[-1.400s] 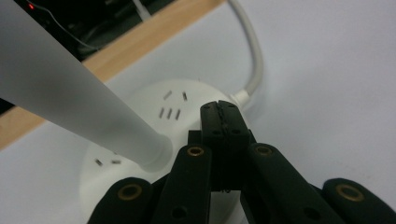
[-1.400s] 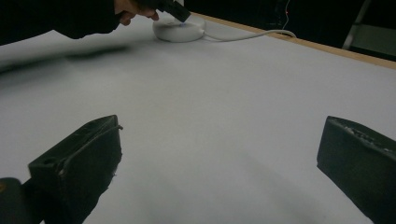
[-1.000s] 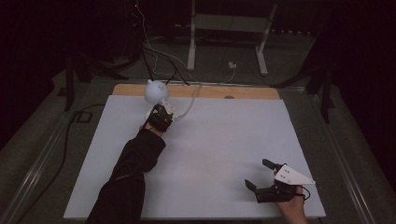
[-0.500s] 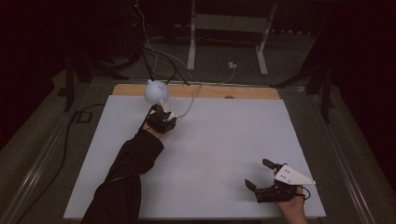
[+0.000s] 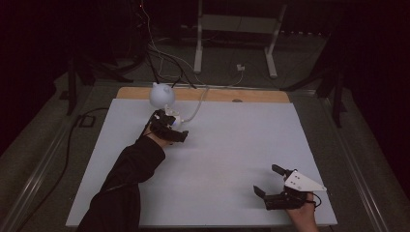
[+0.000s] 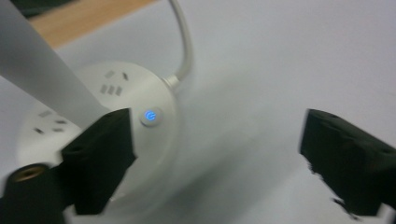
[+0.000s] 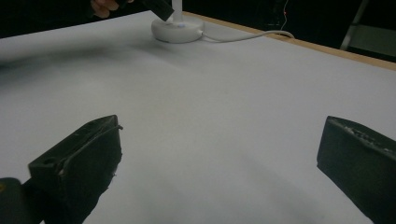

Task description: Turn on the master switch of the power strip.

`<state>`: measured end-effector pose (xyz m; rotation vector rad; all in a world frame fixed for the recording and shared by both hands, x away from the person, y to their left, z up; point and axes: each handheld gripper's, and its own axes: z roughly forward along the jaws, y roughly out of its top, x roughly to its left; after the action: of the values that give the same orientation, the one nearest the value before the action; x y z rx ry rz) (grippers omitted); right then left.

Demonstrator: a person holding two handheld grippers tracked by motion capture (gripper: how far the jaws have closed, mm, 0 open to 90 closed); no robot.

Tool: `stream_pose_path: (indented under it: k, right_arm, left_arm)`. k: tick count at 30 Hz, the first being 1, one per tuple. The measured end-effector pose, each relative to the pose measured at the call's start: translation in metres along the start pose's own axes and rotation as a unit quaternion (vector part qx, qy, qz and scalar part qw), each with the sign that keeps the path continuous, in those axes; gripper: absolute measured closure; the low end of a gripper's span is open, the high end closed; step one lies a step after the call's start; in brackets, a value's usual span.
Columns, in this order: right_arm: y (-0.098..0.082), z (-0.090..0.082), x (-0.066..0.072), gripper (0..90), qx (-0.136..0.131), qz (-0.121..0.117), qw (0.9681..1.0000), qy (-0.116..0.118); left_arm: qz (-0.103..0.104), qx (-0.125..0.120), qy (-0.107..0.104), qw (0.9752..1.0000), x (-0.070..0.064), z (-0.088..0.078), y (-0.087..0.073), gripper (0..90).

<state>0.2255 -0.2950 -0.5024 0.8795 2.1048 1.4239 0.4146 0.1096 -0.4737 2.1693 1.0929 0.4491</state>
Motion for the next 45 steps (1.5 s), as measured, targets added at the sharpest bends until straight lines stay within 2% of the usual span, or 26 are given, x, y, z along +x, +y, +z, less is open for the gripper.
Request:
stream_pose_path:
  k: [1,4,6,12,14,16,22,24,27,29,33,41,45]
  right_arm:
    - [0.0,0.0,0.0,0.0,0.0,0.0,1.0,0.0]
    - [0.0,0.0,0.0,0.0,-0.001,0.001,1.0,0.0]
    - [0.0,0.0,0.0,0.0,-0.001,0.001,1.0,0.0]
    - [0.0,0.0,0.0,0.0,-0.001,0.001,1.0,0.0]
    - [0.0,0.0,0.0,0.0,-0.001,0.002,1.0,0.0]
    - [0.0,0.0,0.0,0.0,0.0,0.001,1.0,0.0]
    - [0.0,0.001,0.0,0.0,0.0,0.001,1.0,0.001]
    - [0.0,0.001,0.0,0.0,0.0,0.001,1.0,0.001]
    - [0.0,0.001,0.0,0.0,0.001,0.001,1.0,0.001]
    - [0.0,0.001,0.001,0.0,0.001,0.002,1.0,0.001]
    - [0.0,0.001,0.001,0.0,0.001,0.002,1.0,0.002]
    - [0.0,0.001,0.0,0.0,0.001,0.001,1.0,0.001]
    - [0.0,0.001,0.001,0.0,0.002,0.001,1.0,0.001]
  left_arm:
    - [0.002,0.002,-0.013,0.9999,0.0,-0.001,0.0,1.5]
    - [0.002,0.0,-0.029,0.9996,0.0,-0.004,0.0,0.7]
    - [-0.002,-0.007,-0.027,0.9996,0.0,-0.007,0.001,0.2]
    - [0.006,-0.007,-0.06,0.9982,0.0,-0.014,0.001,0.1]
    - [0.007,-0.005,-0.081,0.9967,0.001,-0.016,0.001,0.1]
    - [0.014,0.001,-0.11,0.9939,0.001,-0.017,0.0,0.1]
    - [0.04,0.005,-0.146,0.9884,-0.002,-0.019,-0.008,0.1]
    - [0.056,0.003,-0.152,0.9868,-0.003,-0.02,-0.01,0.1]
    - [0.053,-0.008,-0.165,0.9848,-0.004,-0.022,-0.014,0.1]
    - [0.06,-0.012,-0.17,0.9835,-0.005,-0.023,-0.018,0.1]
    - [0.064,-0.004,-0.171,0.9832,-0.006,-0.026,-0.024,0.1]
    - [0.065,-0.017,-0.174,0.9824,-0.006,-0.041,-0.04,0.1]
    - [0.066,-0.015,-0.176,0.9821,-0.007,-0.048,-0.049,0.1]
